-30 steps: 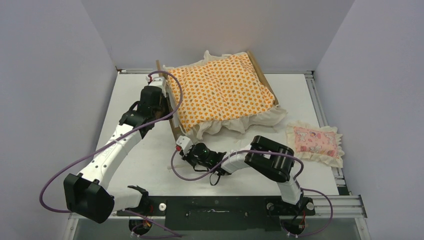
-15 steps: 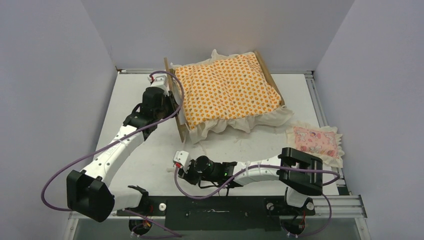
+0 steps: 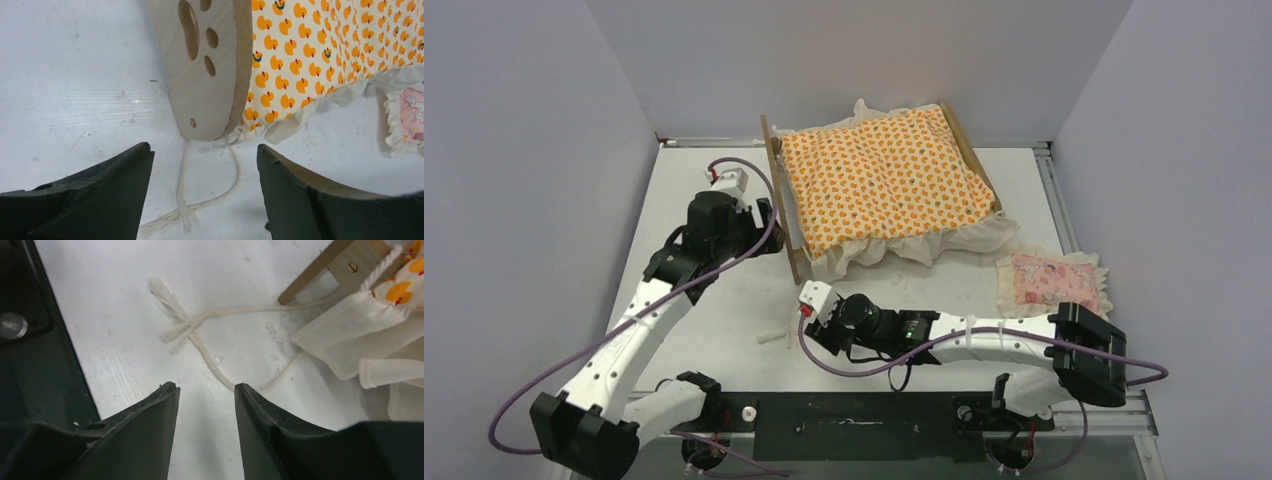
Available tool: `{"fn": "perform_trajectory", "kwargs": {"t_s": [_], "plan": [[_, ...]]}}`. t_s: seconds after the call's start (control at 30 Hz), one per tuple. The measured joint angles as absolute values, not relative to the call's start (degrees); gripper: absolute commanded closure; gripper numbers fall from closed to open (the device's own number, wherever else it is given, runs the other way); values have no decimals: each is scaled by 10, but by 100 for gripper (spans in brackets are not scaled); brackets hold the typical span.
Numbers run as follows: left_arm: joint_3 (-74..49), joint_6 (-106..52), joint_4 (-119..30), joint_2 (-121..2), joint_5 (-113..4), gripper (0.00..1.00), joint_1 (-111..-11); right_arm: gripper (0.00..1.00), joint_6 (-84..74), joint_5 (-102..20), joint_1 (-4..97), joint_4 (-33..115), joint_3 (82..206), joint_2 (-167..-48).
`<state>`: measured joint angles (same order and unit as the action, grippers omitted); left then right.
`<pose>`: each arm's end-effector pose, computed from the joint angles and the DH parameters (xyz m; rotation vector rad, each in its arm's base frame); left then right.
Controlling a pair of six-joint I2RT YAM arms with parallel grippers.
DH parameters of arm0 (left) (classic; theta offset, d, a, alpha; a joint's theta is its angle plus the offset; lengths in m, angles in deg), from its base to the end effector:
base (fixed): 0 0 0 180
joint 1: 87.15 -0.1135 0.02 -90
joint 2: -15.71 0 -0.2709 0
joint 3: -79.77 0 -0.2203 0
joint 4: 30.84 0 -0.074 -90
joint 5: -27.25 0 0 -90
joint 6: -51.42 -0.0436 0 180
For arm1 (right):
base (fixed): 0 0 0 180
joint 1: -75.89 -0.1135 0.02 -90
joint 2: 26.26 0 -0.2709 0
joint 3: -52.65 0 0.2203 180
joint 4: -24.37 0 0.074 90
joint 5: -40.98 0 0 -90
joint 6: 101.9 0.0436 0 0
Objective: Set up the pet bed
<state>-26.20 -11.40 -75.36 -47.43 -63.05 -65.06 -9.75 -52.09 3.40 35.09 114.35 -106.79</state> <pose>0.1964 -0.0795 0.3317 -0.1007 2.1966 -0.4859 0.0883 0.2722 0.2516 -1.2226 1.7940 0.7205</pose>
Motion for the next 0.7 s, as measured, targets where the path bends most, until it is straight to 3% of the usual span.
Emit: {"fn": "perform_trajectory", "kwargs": {"t_s": [0.3,0.53,0.63,0.7], "plan": [[-328,-112,-871,-316,-663,20,-655,55,-219,-448,93,373,1164,-1167],[-383,-74,-915,-272,-660,20,-655,55,-268,-401,101,366,1226,-1273],[-397,-61,-913,-273,-649,20,-655,58,-279,-379,105,358,1240,-1301],[-408,-55,-911,-277,-643,20,-655,65,-281,-363,109,351,1252,-1317]]}}
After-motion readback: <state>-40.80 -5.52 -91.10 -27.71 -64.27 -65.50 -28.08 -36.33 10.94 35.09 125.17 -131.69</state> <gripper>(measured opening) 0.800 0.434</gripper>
